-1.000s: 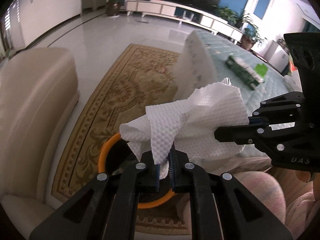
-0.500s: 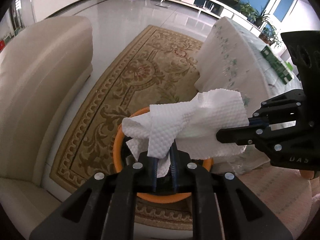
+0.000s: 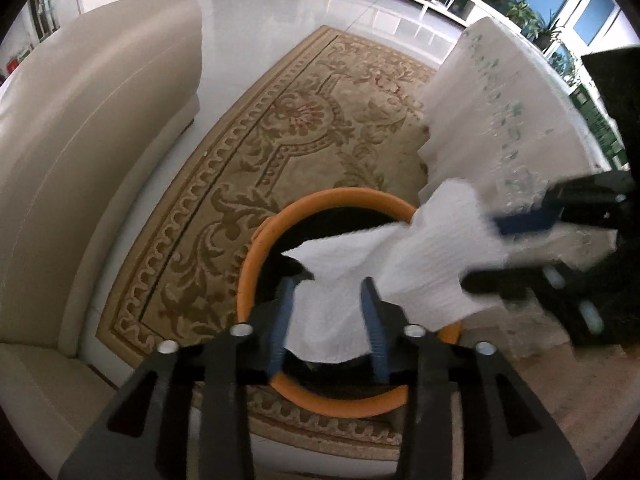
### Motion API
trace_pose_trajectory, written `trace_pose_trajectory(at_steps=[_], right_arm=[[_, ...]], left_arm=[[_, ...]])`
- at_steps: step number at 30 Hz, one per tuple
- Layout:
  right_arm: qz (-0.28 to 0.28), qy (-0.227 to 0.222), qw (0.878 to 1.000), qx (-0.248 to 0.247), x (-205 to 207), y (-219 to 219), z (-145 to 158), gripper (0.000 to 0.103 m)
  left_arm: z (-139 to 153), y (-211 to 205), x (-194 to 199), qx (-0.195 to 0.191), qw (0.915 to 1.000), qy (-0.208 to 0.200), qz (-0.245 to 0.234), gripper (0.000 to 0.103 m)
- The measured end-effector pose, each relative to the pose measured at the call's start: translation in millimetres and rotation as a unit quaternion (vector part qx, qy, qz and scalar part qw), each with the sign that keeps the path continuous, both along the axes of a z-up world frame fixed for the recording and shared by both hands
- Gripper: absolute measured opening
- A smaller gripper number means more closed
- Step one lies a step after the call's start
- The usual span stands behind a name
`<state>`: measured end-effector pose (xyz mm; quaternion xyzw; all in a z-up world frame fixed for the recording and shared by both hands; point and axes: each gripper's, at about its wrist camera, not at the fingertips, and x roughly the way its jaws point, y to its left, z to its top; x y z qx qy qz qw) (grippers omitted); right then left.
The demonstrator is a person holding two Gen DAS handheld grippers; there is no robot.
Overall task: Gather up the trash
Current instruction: 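Open both grippers to drop the wipe and plastic into the bin, then move both tools back over the table toward the white-green carton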
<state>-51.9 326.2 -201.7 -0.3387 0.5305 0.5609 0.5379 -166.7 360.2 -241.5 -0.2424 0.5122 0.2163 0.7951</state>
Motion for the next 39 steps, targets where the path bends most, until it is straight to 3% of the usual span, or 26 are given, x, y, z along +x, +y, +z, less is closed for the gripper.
trace_pose_trajectory(at_steps=[7,9,12,15,17,18,27,39], right_arm=[[-0.003,0.0,1.0,-0.005,2,-1,-3,0.068],[-0.006,0.0,1.0,0.001,3,-2,0,0.068],[-0.017,0.005,1.0,0.002,8,-3,0,0.069],[-0.033,-0.011,0.999,0.01,10,-10,14,0.081],[-0.043,-0.02,0.998,0.031,11,-15,30,0.093],[-0.046,-0.025,0.998,0.042,12,-20,41,0.094],[-0.052,-0.092,0.991,0.082,17,-62,102,0.096],[-0.122,-0.119,0.978,0.118,72,-150,149,0.096]], left_arm=[[-5,4,0,0.007,0.9998,0.005,0.017,0.066],[-5,4,-1,0.002,0.9998,0.005,0.019,0.078],[1,1,-1,0.004,0.9998,0.0,0.019,0.084],[11,-3,0,0.01,0.9998,-0.006,0.013,0.093],[22,-8,1,0.017,0.9998,-0.013,0.003,0.096],[26,-10,2,0.02,0.9997,-0.015,0.001,0.097],[72,-40,21,0.051,0.9977,-0.033,-0.029,0.097],[124,-110,94,0.09,0.9884,-0.055,-0.11,0.097]])
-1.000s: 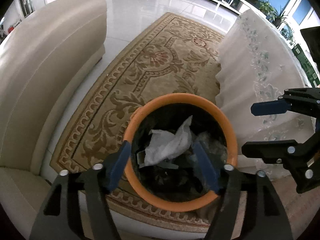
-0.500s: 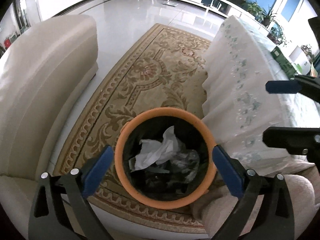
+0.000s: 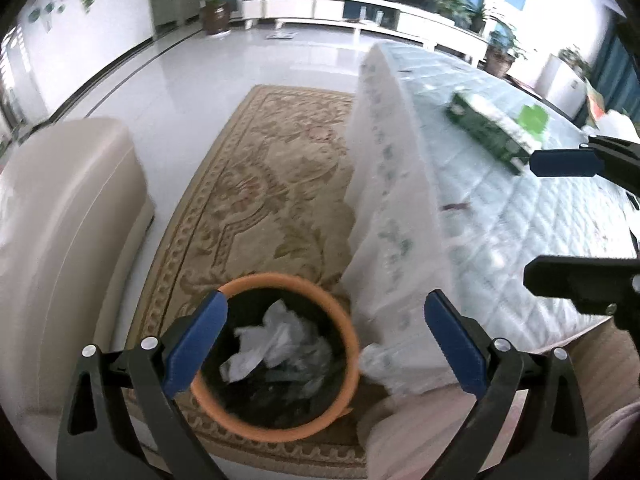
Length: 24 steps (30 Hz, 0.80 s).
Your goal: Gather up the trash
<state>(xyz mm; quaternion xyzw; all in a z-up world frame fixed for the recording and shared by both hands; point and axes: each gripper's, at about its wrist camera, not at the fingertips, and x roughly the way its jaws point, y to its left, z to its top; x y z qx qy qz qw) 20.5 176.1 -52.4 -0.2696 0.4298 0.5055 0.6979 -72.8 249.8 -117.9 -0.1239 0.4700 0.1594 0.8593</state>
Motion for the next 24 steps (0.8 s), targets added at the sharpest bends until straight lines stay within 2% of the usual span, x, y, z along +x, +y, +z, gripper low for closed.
trace_pose_trajectory(at_steps=[5,12,16,19,24], right_arm=[[-0.049,-0.018,0.999,0.008,39,-41,6,0.096],[-0.12,-0.02,0.993,0.005,99,-79,-5,0.096],[-0.145,-0.032,0.989,-0.007,125,-87,-19,0.096],[-0.153,-0.031,0.988,-0.01,142,-87,-31,0.096],[-0.158,-0.019,0.987,-0.016,165,-84,-50,0.096]], left_arm=[[9,-29,43,0.006,0.9994,-0.005,-0.034,0.097],[11,-67,110,0.026,0.9953,-0.001,-0.094,0.097],[5,-71,137,0.024,0.9938,0.002,-0.108,0.097],[1,-72,155,0.014,0.9921,0.003,-0.124,0.097],[-12,-78,185,0.022,0.9878,0.018,-0.153,0.097]])
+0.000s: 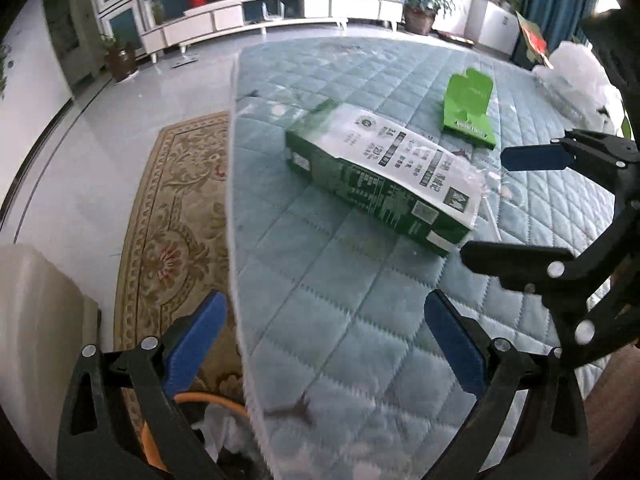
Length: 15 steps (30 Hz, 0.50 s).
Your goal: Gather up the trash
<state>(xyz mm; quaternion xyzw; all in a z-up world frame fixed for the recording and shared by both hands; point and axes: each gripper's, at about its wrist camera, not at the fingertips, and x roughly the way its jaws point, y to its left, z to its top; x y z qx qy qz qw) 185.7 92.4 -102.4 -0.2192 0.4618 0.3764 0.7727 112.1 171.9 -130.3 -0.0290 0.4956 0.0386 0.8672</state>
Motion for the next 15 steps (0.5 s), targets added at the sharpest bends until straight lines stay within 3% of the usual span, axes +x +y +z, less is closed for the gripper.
trace_pose_trajectory(at_steps=[12,13,14,15], right_arm=[[0.008,0.027,1.0,0.013,23,18,-19,0.093],[0.008,0.033,0.999,0.017,25,18,-21,0.08],[0.008,0.034,0.999,0.011,24,20,-23,0.059],[0.01,0.033,0.999,0.004,23,21,-25,0.057]], left_arm=[[-17,-10,28,-0.001,0.9999,-0.002,-0.016,0.097],[-18,-10,27,0.001,0.9999,-0.003,-0.015,0.097],[-17,-11,28,0.001,0.9999,-0.004,-0.015,0.097],[-17,-11,27,-0.001,0.9999,-0.004,-0.014,0.097]])
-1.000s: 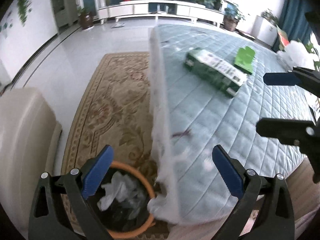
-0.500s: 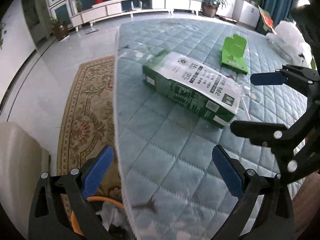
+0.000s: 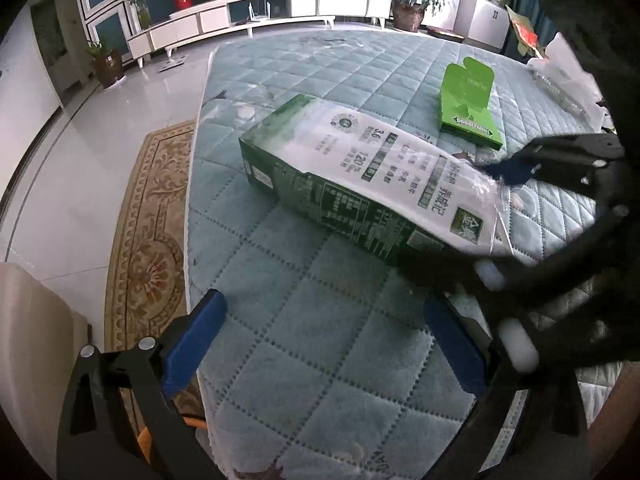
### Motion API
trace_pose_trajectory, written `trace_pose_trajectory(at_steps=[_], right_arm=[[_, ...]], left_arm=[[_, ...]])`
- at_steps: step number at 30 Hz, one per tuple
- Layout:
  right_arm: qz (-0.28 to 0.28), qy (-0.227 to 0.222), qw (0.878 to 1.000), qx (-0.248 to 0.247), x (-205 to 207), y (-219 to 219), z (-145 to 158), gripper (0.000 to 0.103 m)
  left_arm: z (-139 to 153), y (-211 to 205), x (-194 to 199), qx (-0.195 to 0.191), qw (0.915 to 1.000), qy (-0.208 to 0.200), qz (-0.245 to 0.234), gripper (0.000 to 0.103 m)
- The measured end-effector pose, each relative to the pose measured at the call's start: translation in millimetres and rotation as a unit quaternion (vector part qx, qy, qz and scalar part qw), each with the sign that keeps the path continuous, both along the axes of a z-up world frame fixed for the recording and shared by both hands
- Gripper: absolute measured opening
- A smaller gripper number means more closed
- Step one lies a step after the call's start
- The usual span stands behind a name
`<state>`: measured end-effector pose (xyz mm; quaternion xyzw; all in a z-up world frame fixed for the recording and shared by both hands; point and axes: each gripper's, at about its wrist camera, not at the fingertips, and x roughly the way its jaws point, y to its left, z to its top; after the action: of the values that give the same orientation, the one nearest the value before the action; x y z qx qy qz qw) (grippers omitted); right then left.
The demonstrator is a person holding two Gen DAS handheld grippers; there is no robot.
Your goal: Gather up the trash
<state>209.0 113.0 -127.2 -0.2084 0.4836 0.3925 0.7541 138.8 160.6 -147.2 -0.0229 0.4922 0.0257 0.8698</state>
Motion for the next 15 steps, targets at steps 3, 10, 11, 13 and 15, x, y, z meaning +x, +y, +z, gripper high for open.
trace_pose_trajectory(at_steps=[3,10,11,13,15], right_arm=[[-0.005,0.005,1.0,0.011,0,-3,2,0.056],[-0.001,0.0,0.999,0.05,-12,-13,27,0.055],[0.001,-0.005,0.999,0.053,-16,-13,31,0.055],[0.008,-0.008,0.998,0.054,-24,-12,36,0.055],[0.014,-0.008,0.998,0.059,-33,-11,41,0.055]], left_arm=[[0,1,-1,-0.001,1.0,0.001,0.0,0.097],[4,2,-9,-0.018,0.9998,0.0,0.008,0.097],[5,2,-11,-0.018,0.9998,0.0,0.009,0.097],[8,2,-16,-0.017,0.9998,-0.003,0.011,0.097],[12,2,-25,-0.016,0.9997,-0.009,0.014,0.097]])
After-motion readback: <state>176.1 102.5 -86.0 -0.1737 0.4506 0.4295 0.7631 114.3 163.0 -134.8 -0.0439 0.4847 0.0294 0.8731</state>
